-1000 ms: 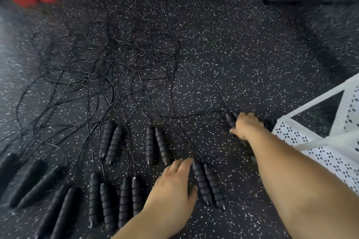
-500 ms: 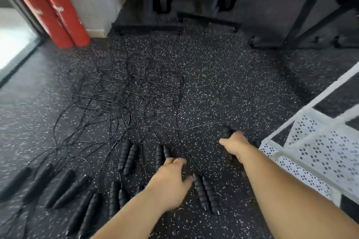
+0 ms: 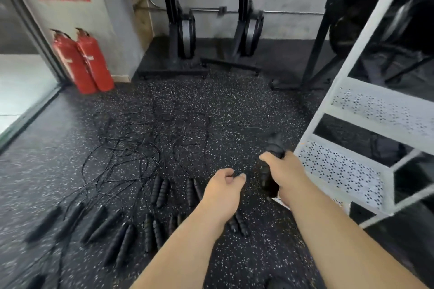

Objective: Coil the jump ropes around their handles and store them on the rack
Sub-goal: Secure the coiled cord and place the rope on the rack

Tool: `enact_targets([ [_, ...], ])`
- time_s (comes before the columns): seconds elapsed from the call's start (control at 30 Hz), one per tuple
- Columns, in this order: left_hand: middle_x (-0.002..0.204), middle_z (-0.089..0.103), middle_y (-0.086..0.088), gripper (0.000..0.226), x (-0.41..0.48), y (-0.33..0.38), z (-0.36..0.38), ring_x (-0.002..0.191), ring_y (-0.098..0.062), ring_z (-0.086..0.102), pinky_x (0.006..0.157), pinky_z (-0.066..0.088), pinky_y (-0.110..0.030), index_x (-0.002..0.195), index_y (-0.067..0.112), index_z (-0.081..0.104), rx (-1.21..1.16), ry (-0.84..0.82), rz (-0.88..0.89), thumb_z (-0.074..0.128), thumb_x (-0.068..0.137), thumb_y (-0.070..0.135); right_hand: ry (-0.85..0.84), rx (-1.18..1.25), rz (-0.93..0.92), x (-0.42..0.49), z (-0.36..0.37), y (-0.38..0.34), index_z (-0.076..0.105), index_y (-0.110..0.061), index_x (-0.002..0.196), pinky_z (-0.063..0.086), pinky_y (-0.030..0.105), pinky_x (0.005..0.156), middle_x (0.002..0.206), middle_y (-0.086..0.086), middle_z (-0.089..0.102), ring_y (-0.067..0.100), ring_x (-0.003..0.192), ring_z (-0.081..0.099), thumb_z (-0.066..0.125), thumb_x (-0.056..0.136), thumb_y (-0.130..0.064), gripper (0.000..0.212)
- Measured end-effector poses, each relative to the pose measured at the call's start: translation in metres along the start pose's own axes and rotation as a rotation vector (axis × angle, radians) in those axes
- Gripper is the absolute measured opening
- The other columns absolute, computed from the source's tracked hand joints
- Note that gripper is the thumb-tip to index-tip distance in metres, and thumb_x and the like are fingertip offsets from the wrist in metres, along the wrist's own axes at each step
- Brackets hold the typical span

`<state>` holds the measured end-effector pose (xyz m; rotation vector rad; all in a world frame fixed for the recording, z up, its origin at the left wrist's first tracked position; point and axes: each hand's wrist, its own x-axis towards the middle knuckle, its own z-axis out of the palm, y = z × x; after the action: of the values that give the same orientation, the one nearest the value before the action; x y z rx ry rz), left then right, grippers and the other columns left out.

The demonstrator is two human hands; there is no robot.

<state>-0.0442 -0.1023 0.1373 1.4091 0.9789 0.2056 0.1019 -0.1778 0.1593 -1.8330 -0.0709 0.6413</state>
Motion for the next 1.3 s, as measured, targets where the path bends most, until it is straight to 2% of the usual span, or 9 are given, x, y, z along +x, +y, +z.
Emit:
enact_targets([
  [0.2,0.123,0.075,-0.002,0.043,-0.017,-0.005,0.009,0.113,-0.026,0.072,0.095,0.062,-0.053,0.130,0.026,0.068,-0.288,-0.003,-0.153,0.061,0.102,0.058,-0.252,0.150,0.107,-0.047,-0.003,0.018,0.073,-0.005,0.111,0.064,0.047,0.067,0.095,0.018,0.078,0.033,0.079,0.076,0.081,0.092,-0.013,0.023],
  [0.33,0.109,0.081,-0.011,0.055,-0.013,0.001,0.003,0.102,-0.035,0.079,0.088,0.063,-0.062,0.122,0.021,0.074,-0.409,-0.074,-0.236,0.056,0.100,0.069,-0.352,0.159,0.150,-0.053,0.019,0.030,0.076,-0.006,0.111,0.061,0.067,0.088,0.098,0.019,0.081,0.041,0.094,0.079,0.079,0.094,-0.014,0.020],
  [0.5,0.109,0.082,-0.009,0.056,0.001,0.003,-0.013,0.107,-0.033,0.077,0.105,0.056,-0.053,0.117,0.017,0.080,-0.431,-0.016,-0.254,0.067,0.095,0.066,-0.473,0.059,0.027,-0.056,0.045,0.039,0.075,-0.024,0.115,0.063,0.053,0.094,0.104,0.003,0.083,0.026,0.099,0.080,0.078,0.095,-0.022,0.020],
  [0.63,0.116,0.080,-0.010,0.050,0.011,0.006,-0.017,0.112,-0.031,0.076,0.107,0.055,-0.052,0.126,0.018,0.076,-0.482,-0.025,-0.211,0.057,0.105,0.059,-0.440,0.092,-0.029,-0.049,0.053,0.033,0.074,-0.027,0.113,0.066,0.044,0.086,0.099,-0.002,0.082,0.020,0.094,0.080,0.082,0.091,-0.014,0.026],
  [0.87,0.123,0.078,-0.013,0.040,0.026,0.014,-0.025,0.114,-0.032,0.075,0.098,0.058,-0.052,0.129,0.022,0.074,-0.609,-0.045,-0.144,0.050,0.111,0.048,-0.418,0.232,-0.001,-0.034,0.067,0.018,0.075,-0.035,0.114,0.062,0.051,0.097,0.107,-0.002,0.081,0.021,0.105,0.076,0.063,0.097,-0.013,0.030],
  [0.97,0.112,0.081,-0.011,0.033,0.031,0.016,-0.028,0.104,-0.032,0.078,0.091,0.062,-0.052,0.119,0.025,0.077,-0.538,-0.005,-0.171,0.067,0.102,0.052,-0.380,0.151,0.008,-0.029,0.071,0.018,0.071,-0.038,0.124,0.060,0.044,0.098,0.115,-0.006,0.078,0.015,0.109,0.073,0.050,0.106,-0.025,0.030],
  [1.13,0.101,0.080,-0.007,0.011,0.040,0.007,-0.022,0.097,-0.030,0.078,0.085,0.065,-0.050,0.109,0.026,0.073,-0.260,0.048,0.045,0.076,0.098,0.027,-0.148,-0.032,0.007,0.003,0.072,0.011,0.072,-0.026,0.112,0.051,0.040,0.088,0.108,-0.002,0.072,0.017,0.101,0.066,0.046,0.101,-0.049,0.036],
  [1.2,0.097,0.079,-0.011,0.015,0.039,0.008,-0.021,0.086,-0.034,0.077,0.075,0.066,-0.052,0.113,0.024,0.069,-0.203,-0.072,0.046,0.074,0.099,0.021,-0.257,0.099,0.210,0.033,0.069,0.009,0.072,-0.017,0.120,0.053,0.039,0.087,0.113,0.004,0.076,0.025,0.105,0.071,0.051,0.105,-0.052,0.044],
  [1.3,0.102,0.075,-0.024,0.020,0.030,0.010,-0.015,0.071,-0.032,0.072,0.060,0.064,-0.045,0.123,0.015,0.058,-0.191,-0.287,-0.039,0.066,0.105,0.015,-0.662,0.396,0.434,0.064,0.058,0.008,0.070,-0.004,0.131,0.059,0.040,0.096,0.108,0.006,0.079,0.028,0.106,0.075,0.055,0.104,-0.056,0.061],
])
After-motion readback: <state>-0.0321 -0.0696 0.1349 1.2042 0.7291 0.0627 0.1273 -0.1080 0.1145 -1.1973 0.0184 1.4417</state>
